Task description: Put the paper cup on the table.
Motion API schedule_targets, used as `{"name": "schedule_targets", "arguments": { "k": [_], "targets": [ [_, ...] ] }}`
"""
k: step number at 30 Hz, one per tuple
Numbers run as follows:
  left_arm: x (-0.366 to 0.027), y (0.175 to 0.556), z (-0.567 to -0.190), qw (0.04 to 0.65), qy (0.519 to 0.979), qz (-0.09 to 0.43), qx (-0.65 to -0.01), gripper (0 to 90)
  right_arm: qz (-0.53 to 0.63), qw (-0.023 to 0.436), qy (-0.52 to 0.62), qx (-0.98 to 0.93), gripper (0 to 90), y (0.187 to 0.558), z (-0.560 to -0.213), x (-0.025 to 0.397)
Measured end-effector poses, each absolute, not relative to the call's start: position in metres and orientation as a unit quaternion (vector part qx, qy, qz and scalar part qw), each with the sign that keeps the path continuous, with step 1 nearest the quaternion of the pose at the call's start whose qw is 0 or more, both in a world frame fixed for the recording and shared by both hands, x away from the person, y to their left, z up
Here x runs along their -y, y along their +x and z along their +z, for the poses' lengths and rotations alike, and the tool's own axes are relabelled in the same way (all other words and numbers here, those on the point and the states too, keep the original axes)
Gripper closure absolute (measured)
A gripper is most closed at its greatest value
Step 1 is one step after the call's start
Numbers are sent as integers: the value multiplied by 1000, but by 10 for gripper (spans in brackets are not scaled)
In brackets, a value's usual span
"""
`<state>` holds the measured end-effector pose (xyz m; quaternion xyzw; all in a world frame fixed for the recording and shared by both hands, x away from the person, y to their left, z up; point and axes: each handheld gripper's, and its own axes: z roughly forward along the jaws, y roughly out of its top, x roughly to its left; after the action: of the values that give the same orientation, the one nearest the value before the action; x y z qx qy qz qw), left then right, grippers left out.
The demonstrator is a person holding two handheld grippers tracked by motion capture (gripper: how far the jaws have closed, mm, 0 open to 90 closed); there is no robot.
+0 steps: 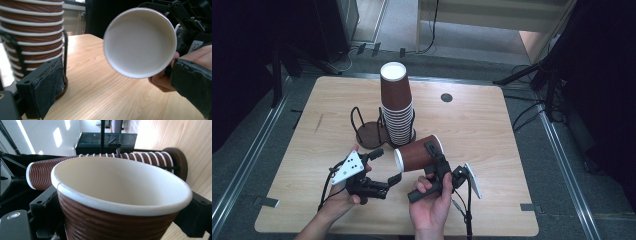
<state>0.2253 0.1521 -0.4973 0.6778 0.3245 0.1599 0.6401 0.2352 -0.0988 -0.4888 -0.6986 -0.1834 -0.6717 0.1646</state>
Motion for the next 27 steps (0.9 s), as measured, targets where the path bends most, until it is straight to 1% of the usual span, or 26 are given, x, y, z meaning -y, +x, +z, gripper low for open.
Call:
{"name": "schedule_targets", "arguments": {
  "k": [3,7,19,27],
  "targets": [
    [-157,226,-500,637,677,162,-332,5,-677,152,-696,186,101,235,-488,100],
    [-169,228,-505,632,671,165,-351,5,-684,146,-691,183,102,236,-484,102],
    [-205,228,-527,607,662,194,-394,5,-690,99,-685,209,102,240,-481,105],
    [-225,225,-538,589,663,212,-410,5,-693,69,-680,231,103,242,-476,108]
  ]
}}
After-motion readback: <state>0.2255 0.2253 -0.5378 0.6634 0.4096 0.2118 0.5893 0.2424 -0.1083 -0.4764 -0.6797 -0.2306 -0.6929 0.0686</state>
